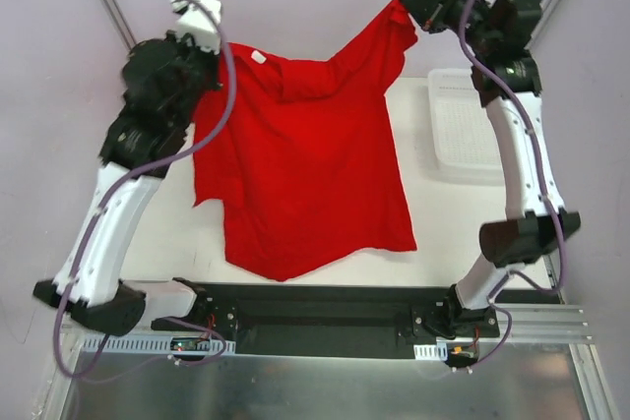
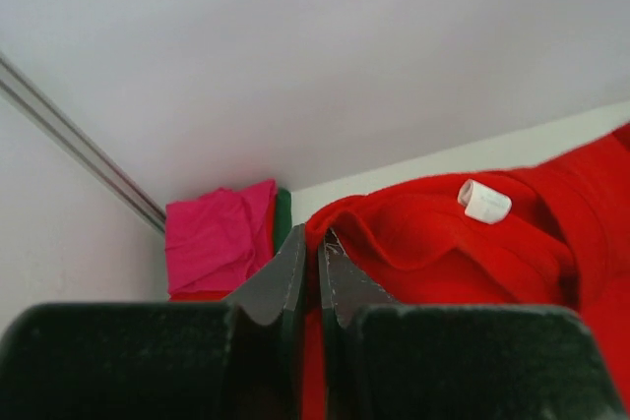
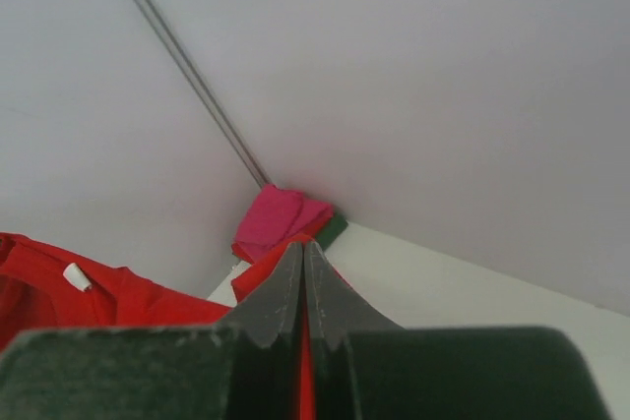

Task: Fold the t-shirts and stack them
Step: Flatten out the tshirt

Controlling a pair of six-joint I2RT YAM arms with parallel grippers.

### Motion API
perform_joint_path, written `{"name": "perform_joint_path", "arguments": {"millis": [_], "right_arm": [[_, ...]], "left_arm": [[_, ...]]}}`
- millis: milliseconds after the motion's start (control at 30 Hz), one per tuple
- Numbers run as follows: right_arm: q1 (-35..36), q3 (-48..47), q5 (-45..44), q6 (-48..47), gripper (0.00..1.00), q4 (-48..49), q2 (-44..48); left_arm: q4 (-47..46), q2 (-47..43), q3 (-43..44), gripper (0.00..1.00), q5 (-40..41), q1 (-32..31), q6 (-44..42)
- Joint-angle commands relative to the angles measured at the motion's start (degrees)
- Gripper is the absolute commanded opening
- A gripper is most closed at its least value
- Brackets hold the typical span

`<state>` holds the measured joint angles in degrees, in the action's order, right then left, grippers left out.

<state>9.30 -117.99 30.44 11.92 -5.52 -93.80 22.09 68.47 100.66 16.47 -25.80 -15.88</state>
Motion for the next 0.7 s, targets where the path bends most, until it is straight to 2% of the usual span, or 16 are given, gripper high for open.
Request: {"name": "perform_joint_path", "arguments": {"millis": [0,100,200,333,433,533,633,667], "right_arm": [[-0.1,-12.0,0.9,1.1,0.01,2.9,-7.2],[-0.1,-17.4,0.7,2.0,0.01,2.8,-10.9],[0.0,-20.4,-0.2,2.7,0.01,3.3,-10.7],[-0.1,-18.4,0.1,2.9,0.01,3.7,-6.9],[0.0,-12.7,0.4,3.0,0.01,5.1,-1.3],[0.1,-3.9,0.8,3.3,0.01,6.8,5.0],[0.5,8.1,0.4,3.4,0.01,8.0,12.0],[0.8,11.2,0.2,3.5,0.01,8.1,14.0]], "left_arm": [[-7.6,7.0,5.4,0.0,-2.7,3.8,-1.9],[-9.0,9.8,10.5,0.0,-2.9,5.3,-2.9],[-9.3,10.2,14.7,0.0,-3.0,6.0,-3.5],[-8.4,8.0,17.5,0.0,-2.5,6.0,-4.1],[-6.3,4.2,17.4,0.0,-3.4,6.0,-2.0],[-4.2,-1.0,13.0,0.0,-5.6,6.0,2.1],[-2.1,-7.2,4.0,0.0,-8.5,5.9,8.6],[-1.8,-8.8,-2.2,0.0,-9.8,5.9,10.5]]}}
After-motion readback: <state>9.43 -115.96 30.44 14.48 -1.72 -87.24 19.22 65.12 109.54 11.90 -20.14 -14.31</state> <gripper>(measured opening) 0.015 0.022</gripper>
